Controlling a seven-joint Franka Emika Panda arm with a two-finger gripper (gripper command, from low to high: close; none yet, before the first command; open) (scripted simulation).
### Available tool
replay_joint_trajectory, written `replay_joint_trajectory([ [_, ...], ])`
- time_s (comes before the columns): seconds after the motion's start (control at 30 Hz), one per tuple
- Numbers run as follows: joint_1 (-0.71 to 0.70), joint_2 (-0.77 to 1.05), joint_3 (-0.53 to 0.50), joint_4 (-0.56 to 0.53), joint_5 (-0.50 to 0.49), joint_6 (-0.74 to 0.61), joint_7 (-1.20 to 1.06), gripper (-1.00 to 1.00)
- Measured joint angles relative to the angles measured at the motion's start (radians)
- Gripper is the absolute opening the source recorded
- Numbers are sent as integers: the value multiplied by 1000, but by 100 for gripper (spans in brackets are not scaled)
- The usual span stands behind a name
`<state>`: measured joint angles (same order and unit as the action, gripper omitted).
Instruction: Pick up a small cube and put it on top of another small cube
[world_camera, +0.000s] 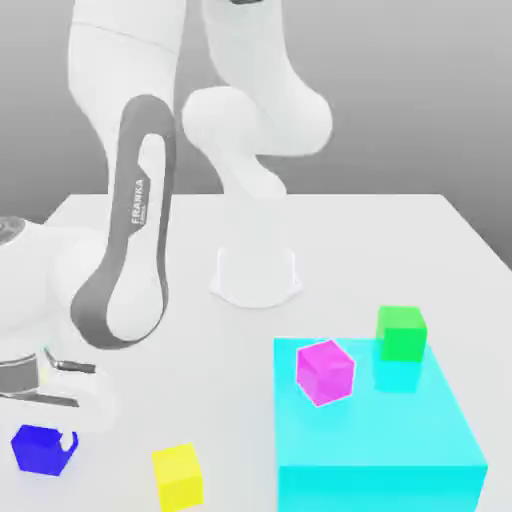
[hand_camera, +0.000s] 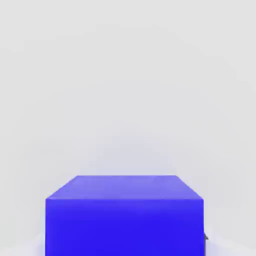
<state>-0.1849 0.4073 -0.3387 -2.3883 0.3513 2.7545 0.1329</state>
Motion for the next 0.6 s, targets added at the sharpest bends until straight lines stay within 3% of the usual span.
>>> replay_joint_trajectory([
  [0.13,69,-138,-23,-42,-89,-94,49,-100],
  [0.3,193,-300,98,-115,-120,-187,6,-100],
  [0.43,383,-443,187,-178,-151,-263,-31,-100],
  [0.6,487,-623,289,-257,-211,-351,-62,-100],
])
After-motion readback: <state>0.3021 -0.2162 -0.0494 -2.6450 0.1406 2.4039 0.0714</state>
